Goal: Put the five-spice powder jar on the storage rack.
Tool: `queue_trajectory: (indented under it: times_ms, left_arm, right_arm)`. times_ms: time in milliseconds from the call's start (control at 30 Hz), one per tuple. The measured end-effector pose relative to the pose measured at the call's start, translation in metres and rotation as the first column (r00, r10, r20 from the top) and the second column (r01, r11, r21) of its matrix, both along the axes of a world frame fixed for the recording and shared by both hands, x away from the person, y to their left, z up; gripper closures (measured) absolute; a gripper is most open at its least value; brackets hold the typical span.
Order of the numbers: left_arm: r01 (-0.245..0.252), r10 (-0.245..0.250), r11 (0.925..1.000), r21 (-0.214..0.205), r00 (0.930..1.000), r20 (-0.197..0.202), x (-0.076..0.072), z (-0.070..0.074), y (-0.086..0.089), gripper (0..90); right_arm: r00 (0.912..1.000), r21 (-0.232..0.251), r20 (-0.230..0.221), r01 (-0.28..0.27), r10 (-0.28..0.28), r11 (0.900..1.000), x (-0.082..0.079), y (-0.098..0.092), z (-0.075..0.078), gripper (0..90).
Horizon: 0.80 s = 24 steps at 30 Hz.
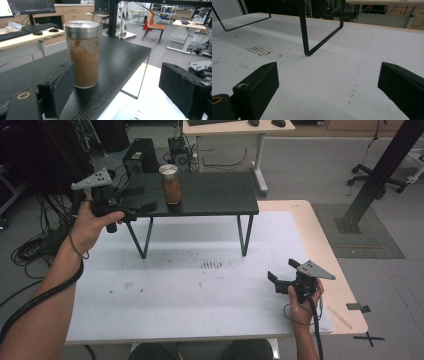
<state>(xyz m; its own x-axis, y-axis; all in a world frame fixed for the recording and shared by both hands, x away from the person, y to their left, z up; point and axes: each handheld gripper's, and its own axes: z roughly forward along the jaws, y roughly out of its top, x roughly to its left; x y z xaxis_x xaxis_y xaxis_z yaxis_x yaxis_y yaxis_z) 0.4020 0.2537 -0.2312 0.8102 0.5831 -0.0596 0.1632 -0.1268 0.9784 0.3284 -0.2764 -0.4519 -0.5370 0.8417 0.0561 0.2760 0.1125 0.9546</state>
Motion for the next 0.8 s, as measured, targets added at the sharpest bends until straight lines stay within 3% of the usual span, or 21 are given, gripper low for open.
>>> queue_trajectory:
  times_ms: [400, 800]
  left_arm:
    - [0.015, -0.015, 0.9997, -0.016, 0.9999, 0.003, -0.017, -0.008, 0.002, 14.0]
    - [0.031, -0.031, 0.9992, -0.024, 0.9995, -0.002, -0.026, -0.019, 0.002, 13.7]
  right_arm:
    - [1.0000, -0.006, -0.001, 0.002, -0.002, 1.0000, 0.000, 0.000, 0.000, 3.5]
    - [1.0000, -0.010, -0.003, 0.003, -0.003, 0.9999, 0.001, 0.001, 0.000, 3.5]
